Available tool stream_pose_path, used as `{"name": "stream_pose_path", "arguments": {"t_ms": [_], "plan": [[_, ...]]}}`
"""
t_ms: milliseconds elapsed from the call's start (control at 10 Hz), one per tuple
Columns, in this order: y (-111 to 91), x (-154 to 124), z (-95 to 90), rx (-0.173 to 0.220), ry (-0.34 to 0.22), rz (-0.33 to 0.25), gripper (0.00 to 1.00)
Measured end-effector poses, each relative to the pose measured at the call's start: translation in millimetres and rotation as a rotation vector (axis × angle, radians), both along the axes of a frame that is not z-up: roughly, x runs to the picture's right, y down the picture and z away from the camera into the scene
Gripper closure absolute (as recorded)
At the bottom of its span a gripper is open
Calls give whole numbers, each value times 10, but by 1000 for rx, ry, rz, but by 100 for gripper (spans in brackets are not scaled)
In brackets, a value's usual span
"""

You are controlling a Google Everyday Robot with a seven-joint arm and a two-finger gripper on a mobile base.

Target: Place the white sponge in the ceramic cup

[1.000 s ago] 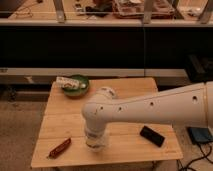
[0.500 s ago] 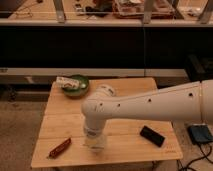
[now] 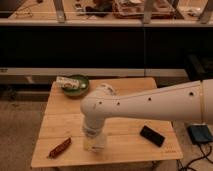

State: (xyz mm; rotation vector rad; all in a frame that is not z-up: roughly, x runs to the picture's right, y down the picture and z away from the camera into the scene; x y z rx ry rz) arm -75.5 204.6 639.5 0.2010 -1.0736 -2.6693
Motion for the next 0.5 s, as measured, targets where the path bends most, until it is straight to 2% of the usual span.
{"name": "stream_pose_path", "arguments": {"t_ms": [200, 300, 500], "plan": [[-196, 48, -42, 67, 22, 38, 20], [-256, 83, -52, 88, 33, 52, 20], [-252, 67, -52, 87, 31, 51, 20]]}}
